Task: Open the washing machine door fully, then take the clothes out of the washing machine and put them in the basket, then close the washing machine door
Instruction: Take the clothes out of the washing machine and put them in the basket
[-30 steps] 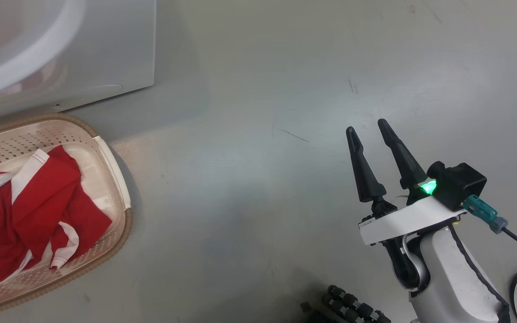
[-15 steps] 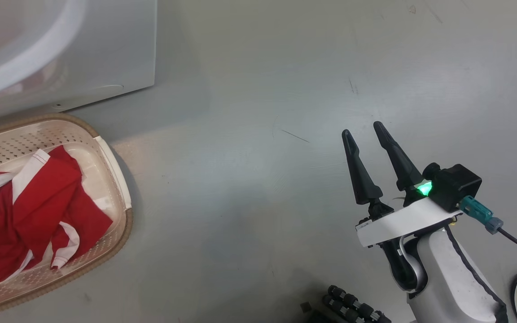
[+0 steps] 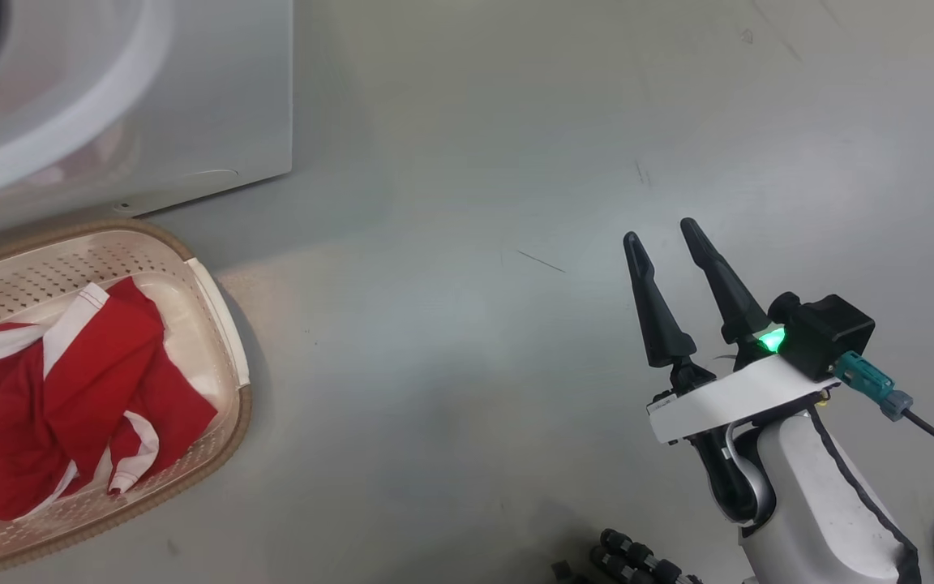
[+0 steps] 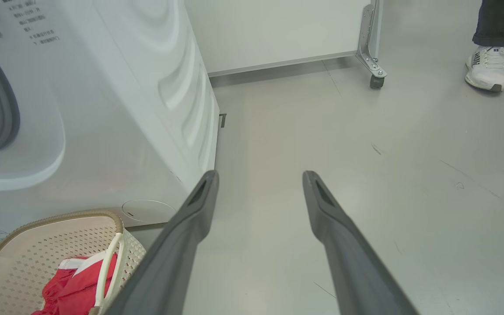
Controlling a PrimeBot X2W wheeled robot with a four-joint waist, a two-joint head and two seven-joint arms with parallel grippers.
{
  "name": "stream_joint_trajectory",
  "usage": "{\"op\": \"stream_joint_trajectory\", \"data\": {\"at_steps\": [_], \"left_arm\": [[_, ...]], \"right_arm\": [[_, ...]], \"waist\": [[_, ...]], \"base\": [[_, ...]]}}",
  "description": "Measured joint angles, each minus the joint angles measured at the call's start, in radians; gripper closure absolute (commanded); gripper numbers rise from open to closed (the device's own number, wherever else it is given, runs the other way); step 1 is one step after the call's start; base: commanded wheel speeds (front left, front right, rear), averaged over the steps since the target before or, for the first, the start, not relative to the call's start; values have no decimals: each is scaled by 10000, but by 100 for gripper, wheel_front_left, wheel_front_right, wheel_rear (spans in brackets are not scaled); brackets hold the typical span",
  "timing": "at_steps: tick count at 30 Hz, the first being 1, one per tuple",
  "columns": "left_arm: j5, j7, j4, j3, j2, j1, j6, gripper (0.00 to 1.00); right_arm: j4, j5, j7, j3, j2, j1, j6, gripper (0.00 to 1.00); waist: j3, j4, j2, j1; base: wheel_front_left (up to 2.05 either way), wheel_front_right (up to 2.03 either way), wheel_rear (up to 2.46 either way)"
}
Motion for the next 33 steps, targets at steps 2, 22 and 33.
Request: {"op": "stream_joint_trajectory", "data": {"at_steps": [2, 22, 33], "left_arm": [[-79, -431, 13, -79, -245, 9, -121, 100], [-345, -3208, 477, -934, -1992, 2248, -1193, 100], [-518, -4326, 525, -1465, -2706, 4204, -1409, 100]], "right_arm": [[69, -33, 0, -117, -2, -1, 0, 0], [639, -700, 0, -756, -117, 236, 0, 0], [974, -729, 2, -890, -199, 984, 2, 0]], "waist": [[-191, 68, 0, 0], [-2115, 1290, 0, -1], [-3400, 2188, 0, -1]], "base": [[0, 0, 0], [0, 0, 0], [0, 0, 0]]}}
